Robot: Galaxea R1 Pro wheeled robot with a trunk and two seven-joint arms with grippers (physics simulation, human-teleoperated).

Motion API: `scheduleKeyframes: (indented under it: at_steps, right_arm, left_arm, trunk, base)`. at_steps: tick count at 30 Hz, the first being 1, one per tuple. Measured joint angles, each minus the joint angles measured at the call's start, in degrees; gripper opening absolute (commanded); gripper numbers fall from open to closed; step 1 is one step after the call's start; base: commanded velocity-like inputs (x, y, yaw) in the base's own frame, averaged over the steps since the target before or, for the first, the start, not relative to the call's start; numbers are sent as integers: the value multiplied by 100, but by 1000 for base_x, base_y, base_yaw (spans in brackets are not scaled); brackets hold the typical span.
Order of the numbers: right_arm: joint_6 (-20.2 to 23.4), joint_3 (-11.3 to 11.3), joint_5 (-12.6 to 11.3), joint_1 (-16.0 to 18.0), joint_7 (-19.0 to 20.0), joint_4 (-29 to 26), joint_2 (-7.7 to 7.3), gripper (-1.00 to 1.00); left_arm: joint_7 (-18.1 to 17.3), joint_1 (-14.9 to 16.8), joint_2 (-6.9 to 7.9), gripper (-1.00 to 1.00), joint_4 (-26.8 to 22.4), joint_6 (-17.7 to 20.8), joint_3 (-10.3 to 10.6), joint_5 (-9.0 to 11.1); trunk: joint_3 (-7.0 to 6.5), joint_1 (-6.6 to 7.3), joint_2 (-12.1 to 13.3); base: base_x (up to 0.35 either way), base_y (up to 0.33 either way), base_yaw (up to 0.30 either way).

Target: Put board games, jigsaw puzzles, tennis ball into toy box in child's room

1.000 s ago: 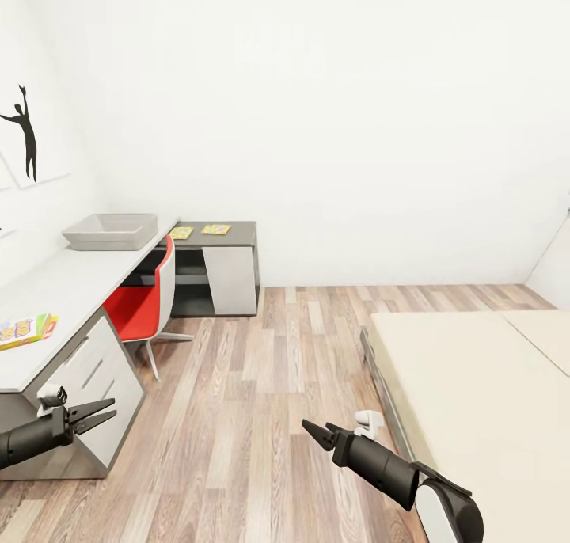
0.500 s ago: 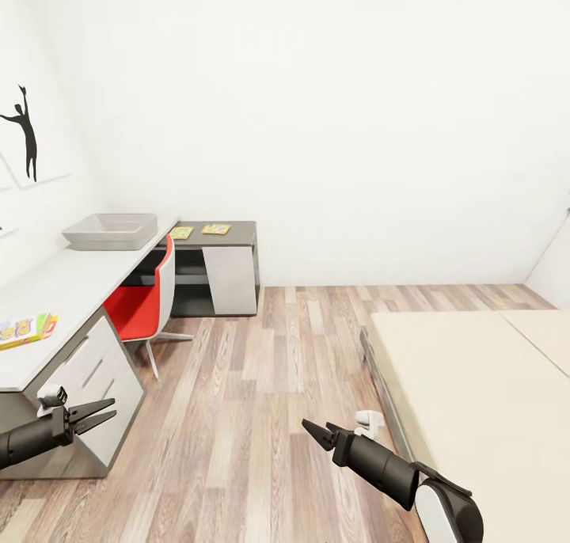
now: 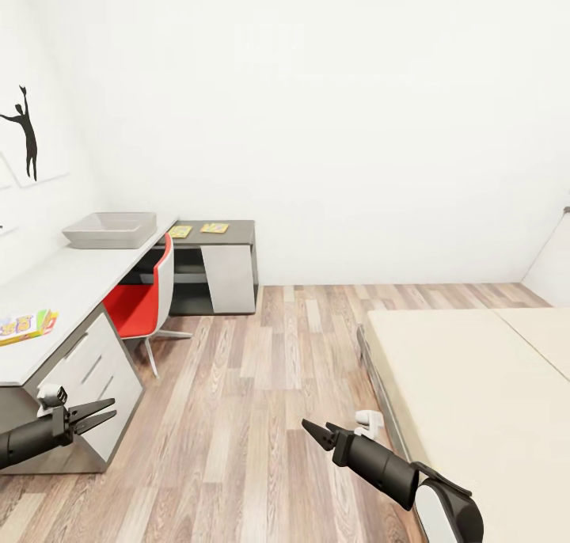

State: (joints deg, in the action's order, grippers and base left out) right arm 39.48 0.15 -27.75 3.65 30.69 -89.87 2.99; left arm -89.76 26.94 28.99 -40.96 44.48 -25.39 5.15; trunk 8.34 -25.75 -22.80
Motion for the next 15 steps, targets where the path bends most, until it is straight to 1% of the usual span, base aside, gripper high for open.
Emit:
scheduleKeyframes:
  at_steps: [9,12,15]
  right_arm:
    - [0,0,0,0,0,0,-3,100]
    - [0,0,0,0,0,0,-3,100]
    - [1,0,1,0,0,-1,-3,100]
  left_arm:
    - [0,0,0,100,0,0,0,0]
    - [1,-1,0,100,0,0,0,-1]
    - [1,0,0,100,1,0,1,3]
  trunk:
    - [0,0,0]
    - [0,0,0]
    - [0,0,1]
  base:
    - [-3,-12,0]
    - [-1,-111,0]
    - [0,-194,0]
